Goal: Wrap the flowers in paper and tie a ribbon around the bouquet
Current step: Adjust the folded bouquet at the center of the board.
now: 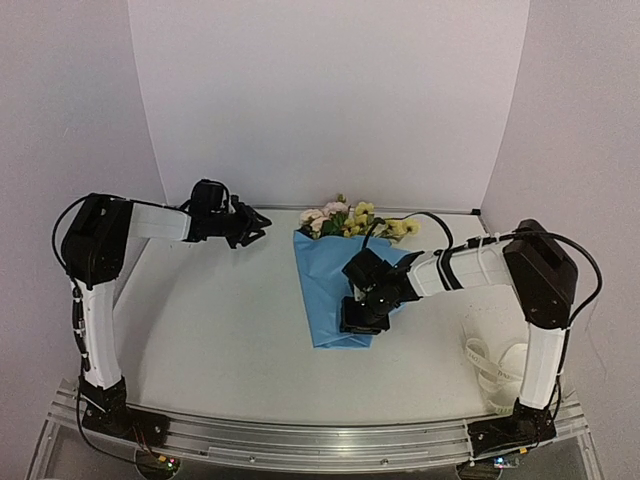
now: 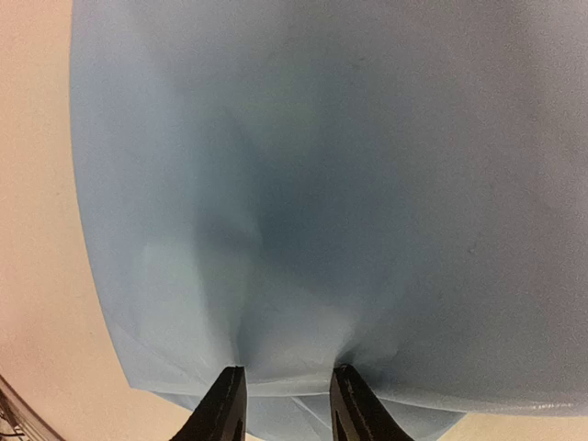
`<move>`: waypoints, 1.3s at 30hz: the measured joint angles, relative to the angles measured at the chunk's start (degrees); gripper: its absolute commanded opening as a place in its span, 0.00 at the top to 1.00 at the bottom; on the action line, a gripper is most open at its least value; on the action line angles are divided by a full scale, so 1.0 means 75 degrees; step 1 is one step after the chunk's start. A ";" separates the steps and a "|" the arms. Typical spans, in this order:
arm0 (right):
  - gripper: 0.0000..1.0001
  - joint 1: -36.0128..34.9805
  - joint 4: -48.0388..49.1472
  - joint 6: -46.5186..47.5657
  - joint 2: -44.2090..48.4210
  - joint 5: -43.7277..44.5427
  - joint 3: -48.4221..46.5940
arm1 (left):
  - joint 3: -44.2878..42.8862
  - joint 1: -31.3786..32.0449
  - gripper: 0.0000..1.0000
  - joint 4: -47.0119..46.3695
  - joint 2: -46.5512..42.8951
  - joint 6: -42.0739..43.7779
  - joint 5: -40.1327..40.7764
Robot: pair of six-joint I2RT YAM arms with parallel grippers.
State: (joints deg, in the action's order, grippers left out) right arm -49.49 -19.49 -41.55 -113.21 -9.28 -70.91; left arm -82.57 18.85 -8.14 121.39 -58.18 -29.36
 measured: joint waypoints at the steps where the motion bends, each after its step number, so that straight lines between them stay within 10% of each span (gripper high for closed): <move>1: 0.63 0.0087 -0.0113 -0.0054 0.0068 0.0039 0.0051 | 0.0277 0.0173 0.63 -0.0002 -0.0302 0.0070 0.0001; 10: 0.57 0.0586 -0.0357 -0.0829 0.1347 0.0542 0.0901 | 0.1961 0.1945 0.63 0.0033 -0.1638 0.0453 0.0062; 22: 0.50 0.0804 0.0118 -0.1591 0.1453 0.0879 0.1838 | 0.2411 0.1961 0.63 0.0194 -0.1624 0.0532 0.0067; 39: 0.70 0.1501 0.1872 -0.1118 0.0352 -0.0143 0.1104 | 0.2041 0.1847 0.64 0.0316 -0.1157 0.0564 0.0061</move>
State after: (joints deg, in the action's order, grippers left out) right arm -38.23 -5.45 -49.94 -110.56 -10.35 -62.62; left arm -67.26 32.70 -5.77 112.71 -53.95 -28.90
